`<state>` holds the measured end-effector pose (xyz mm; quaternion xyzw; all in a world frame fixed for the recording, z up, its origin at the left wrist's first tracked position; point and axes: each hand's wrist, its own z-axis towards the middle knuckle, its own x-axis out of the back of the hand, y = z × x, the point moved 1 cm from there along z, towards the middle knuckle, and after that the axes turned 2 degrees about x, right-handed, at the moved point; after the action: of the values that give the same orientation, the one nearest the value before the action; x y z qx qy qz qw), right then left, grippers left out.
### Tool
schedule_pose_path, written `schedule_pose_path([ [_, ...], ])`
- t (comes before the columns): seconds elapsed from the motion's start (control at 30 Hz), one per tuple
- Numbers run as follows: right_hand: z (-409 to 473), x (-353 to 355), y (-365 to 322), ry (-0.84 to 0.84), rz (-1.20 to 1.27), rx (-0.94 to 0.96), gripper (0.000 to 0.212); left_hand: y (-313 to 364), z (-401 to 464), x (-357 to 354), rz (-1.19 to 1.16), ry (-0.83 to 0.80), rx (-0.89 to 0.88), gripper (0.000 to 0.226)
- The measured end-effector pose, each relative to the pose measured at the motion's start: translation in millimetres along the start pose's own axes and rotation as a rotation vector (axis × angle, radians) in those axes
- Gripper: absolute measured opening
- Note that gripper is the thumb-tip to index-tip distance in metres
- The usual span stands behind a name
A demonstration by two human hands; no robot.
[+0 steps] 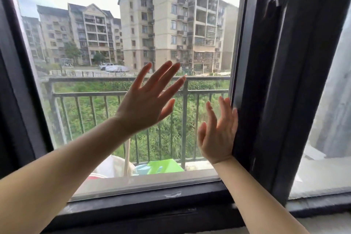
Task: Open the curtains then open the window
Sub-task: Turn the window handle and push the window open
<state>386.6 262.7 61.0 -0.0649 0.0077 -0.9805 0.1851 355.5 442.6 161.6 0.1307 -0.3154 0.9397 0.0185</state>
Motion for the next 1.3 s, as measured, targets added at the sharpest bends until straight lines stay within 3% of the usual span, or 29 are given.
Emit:
schedule_pose_path([
  [0.53,31,-191,23,-0.223,0.286,-0.008,0.049,-28,16,-122,0.269,-0.172,0.086,0.058],
  [0.9,43,-305,12,-0.180,0.625,0.014,0.045,-47,18,-184,0.416,-0.283,0.128,0.060],
  [1.07,43,-316,10,-0.230,0.629,0.033,0.048,-48,18,-194,0.452,-0.321,0.160,0.066],
  [1.2,42,-291,11,-0.396,0.593,0.024,0.047,-45,21,-187,0.423,-0.420,0.191,0.064],
  [1.3,50,-254,13,-0.718,0.555,0.010,0.064,-43,24,-175,0.385,-0.513,0.255,0.062],
])
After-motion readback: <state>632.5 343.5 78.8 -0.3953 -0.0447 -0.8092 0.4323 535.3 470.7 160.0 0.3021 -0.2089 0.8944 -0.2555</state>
